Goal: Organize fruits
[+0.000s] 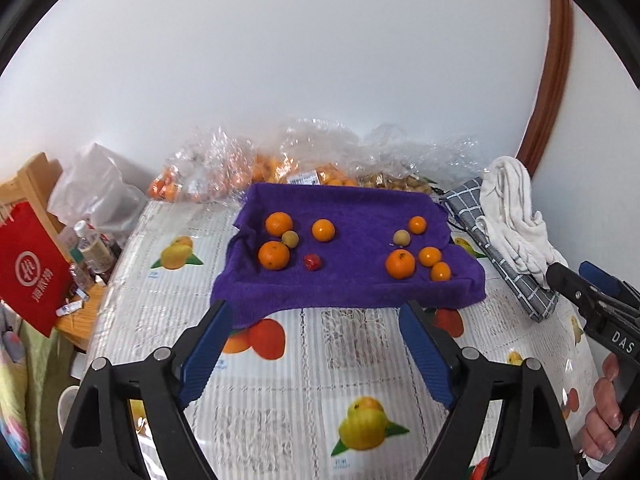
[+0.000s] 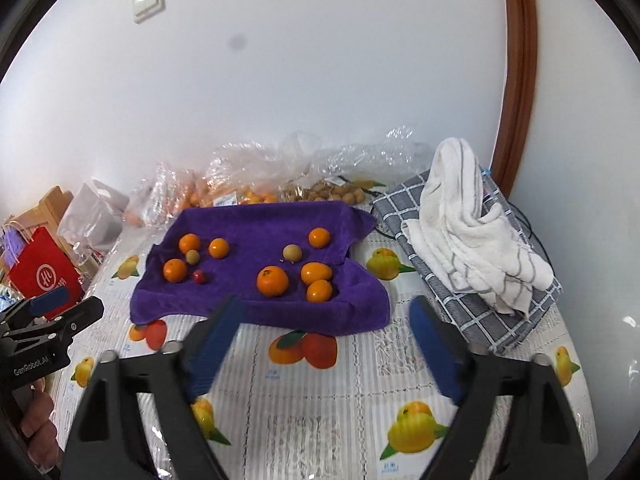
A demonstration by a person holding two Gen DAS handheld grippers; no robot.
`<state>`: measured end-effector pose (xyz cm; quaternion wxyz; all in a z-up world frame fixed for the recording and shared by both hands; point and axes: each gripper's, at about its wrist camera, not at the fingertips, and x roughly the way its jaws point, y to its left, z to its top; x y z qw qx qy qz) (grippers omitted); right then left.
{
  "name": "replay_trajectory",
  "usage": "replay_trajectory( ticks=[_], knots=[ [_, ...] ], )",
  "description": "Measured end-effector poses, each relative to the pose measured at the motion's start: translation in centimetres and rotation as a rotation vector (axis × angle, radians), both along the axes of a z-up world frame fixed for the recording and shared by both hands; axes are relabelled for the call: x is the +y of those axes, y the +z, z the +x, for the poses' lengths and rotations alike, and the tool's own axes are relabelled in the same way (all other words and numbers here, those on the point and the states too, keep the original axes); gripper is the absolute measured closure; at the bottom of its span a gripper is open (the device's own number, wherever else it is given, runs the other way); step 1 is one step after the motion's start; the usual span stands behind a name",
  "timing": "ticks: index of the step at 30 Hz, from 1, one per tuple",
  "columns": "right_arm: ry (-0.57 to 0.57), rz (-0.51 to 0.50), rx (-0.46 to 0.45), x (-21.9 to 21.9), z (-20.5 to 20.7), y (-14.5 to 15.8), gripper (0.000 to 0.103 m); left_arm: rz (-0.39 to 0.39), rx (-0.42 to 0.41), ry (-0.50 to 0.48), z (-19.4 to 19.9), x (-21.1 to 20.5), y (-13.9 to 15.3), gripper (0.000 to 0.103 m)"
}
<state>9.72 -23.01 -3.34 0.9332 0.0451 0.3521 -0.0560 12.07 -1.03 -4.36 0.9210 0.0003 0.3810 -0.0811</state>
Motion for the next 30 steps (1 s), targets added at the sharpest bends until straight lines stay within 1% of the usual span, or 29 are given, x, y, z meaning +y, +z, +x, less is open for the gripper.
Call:
replay_trajectory(
  ticks=[2,4,10,17,20,24,30],
  knots=[
    [0.004,-0.005,-0.018,0.3,-1.3,0.3,0.011,-0.004,-0.005,-0.004,-1.1,0.1,0.3,0.016],
    [0.009,-0.003,-0.029,0.4,-2.1,0.5,0.006,-0.011,-0.013,-0.004,-2.0,0.0,0.5,0.016],
    [-0.016,-0.061,-0.036,0.2,-4.2,0.5,0.001,-0.008,-0.055,0.003,-4.5,-0.3,0.8,0.011],
    [-0.036,-0.065,-0.040,-0.5,-6.3,0.1,0.001,0.007,-0.072,0.010,-6.3,-0.8,0.7,0.007],
    [-0.039,-0.074,-0.034,-0.5,-6.7,-0.2,0.001,0.024,-0.083,0.015,-6.7,-1.0,0.7,0.007],
    [-0.035,-0.058,-0.039,-0.7,-7.0,-0.3,0.001,0.020,-0.102,0.024,-7.2,-0.9,1.0,0.007],
    [-0.033,-0.061,-0.040,-0.7,-7.2,-0.3,0.001,0.028,-0.101,0.024,-7.5,-1.0,1.1,0.007]
  ],
)
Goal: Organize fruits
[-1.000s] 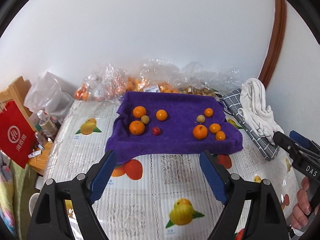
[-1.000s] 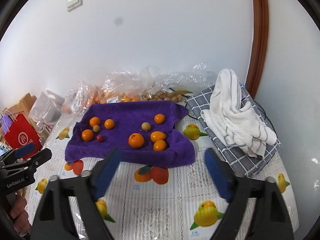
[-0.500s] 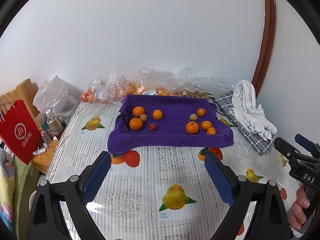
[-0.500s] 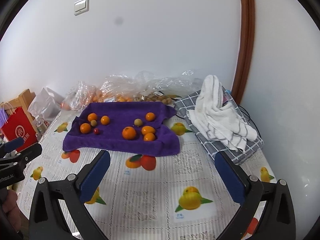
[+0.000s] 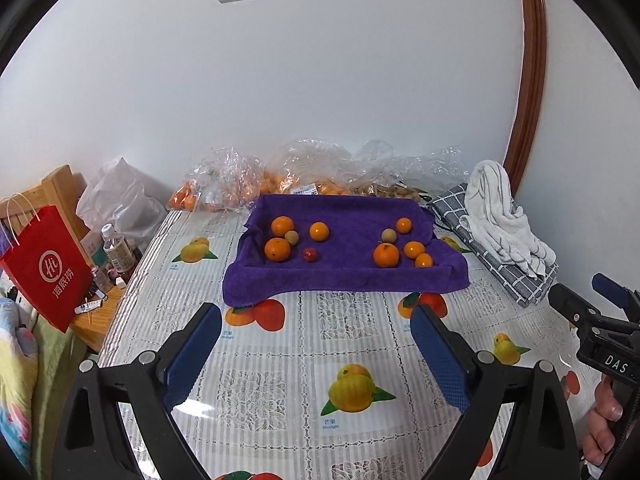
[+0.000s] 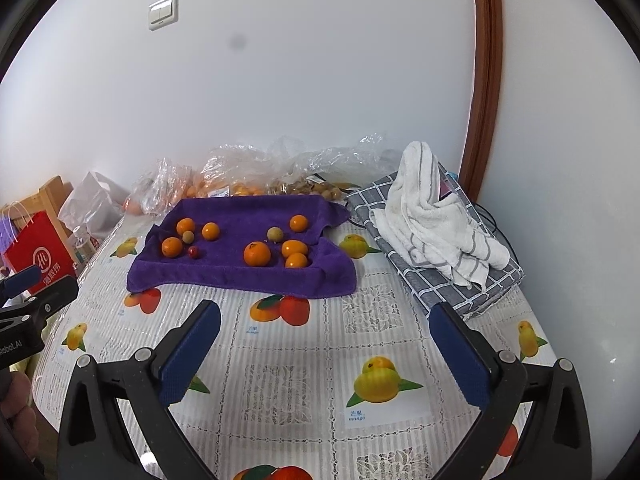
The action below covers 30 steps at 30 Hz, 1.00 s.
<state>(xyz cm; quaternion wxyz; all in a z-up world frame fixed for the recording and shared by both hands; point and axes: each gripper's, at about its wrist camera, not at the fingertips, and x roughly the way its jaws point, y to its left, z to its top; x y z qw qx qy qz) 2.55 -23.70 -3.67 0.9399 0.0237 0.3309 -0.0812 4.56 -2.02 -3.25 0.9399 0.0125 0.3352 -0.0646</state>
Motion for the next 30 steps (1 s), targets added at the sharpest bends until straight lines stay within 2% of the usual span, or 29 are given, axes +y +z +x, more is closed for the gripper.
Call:
replay_trajectory(
  ticks=[30],
  knots=[
    [0.003,0.004,0.015,-0.25,-0.41,-0.61,0.001,-0.005,0.024,-0.006,0.18,0.04,-0.73,0.007]
  ],
)
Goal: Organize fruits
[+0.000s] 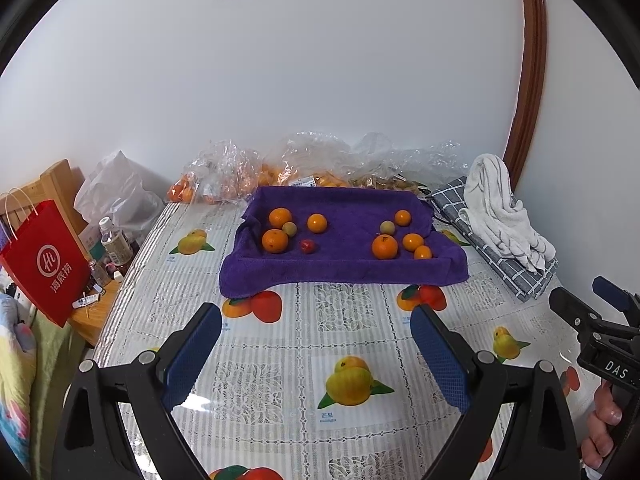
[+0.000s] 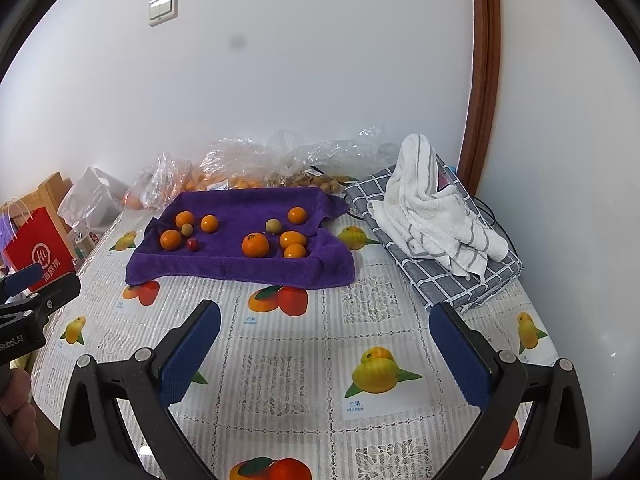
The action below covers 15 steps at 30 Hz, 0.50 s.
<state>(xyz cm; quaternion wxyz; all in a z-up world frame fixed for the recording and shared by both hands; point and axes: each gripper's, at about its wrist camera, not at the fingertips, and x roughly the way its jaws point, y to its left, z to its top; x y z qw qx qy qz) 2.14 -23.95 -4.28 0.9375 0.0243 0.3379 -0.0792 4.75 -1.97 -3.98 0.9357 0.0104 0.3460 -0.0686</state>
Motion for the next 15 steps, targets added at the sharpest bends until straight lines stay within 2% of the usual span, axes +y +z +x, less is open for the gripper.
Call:
replay_trajectory(
  ticks=[15],
  knots=[
    [-0.002,0.001,0.003,0.29,0.12,-0.40,0.001,0.005,0.004,0.000,-0.10,-0.10,-0.01,0.007]
  ],
)
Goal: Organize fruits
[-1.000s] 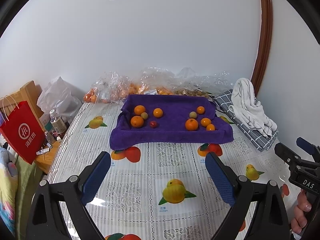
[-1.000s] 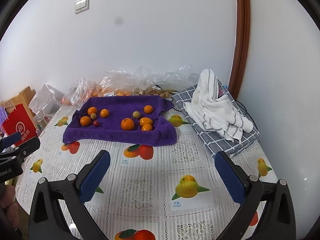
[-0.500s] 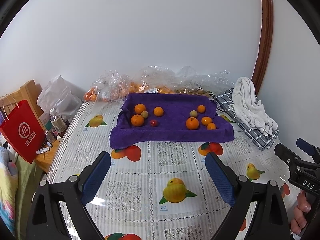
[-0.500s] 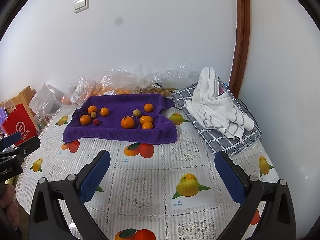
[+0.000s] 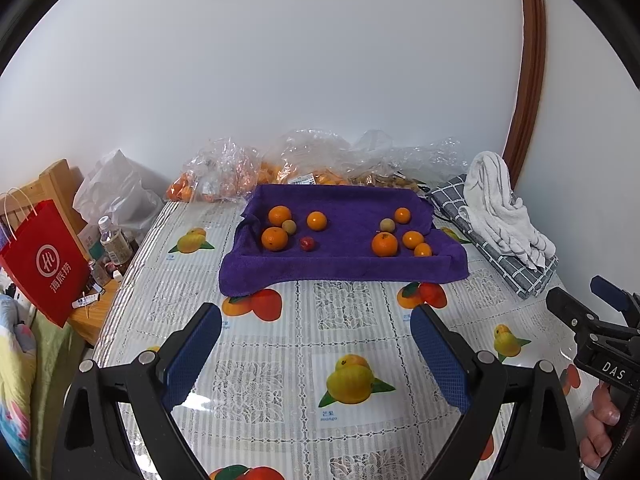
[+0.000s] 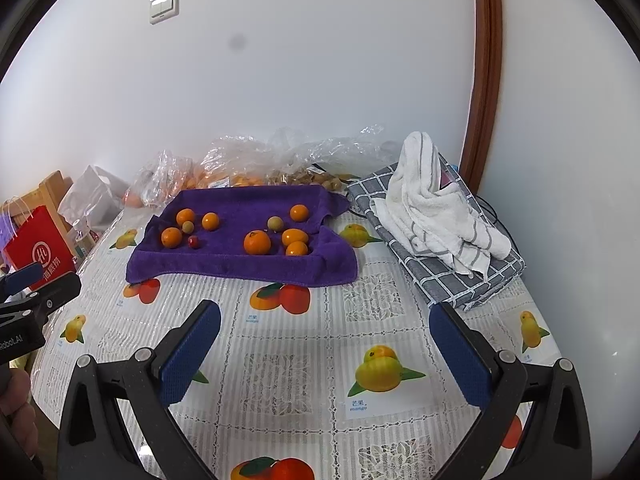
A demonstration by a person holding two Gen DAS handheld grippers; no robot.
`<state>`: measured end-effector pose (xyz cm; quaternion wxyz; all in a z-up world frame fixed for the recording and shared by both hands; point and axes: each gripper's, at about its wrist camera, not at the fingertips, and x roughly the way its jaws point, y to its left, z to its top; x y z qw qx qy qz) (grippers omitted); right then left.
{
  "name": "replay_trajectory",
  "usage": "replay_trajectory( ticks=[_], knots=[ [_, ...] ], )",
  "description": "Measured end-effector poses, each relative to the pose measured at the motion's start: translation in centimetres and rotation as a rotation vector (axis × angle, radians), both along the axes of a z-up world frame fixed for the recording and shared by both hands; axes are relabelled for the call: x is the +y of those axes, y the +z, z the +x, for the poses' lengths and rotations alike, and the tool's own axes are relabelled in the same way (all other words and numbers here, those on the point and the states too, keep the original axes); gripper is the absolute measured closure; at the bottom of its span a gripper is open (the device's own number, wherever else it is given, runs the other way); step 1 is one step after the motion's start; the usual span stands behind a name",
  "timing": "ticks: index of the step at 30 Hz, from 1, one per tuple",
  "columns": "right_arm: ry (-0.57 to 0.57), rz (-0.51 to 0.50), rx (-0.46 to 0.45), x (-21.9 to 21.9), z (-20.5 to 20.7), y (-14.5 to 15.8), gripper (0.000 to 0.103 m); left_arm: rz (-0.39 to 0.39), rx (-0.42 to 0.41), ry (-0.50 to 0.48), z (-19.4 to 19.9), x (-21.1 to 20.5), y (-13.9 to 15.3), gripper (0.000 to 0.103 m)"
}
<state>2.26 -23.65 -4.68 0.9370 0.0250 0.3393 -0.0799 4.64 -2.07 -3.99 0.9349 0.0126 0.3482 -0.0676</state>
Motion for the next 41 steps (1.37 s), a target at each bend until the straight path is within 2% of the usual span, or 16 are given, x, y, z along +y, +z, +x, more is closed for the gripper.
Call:
replay_trajectory(
  ticks=[41],
  knots=[
    [0.006,0.003,-0.005,0.24,-0.12,-0.11,0.001,0.007,-0.003,0.001,0.12,0.36,0.07,0.007]
  ],
)
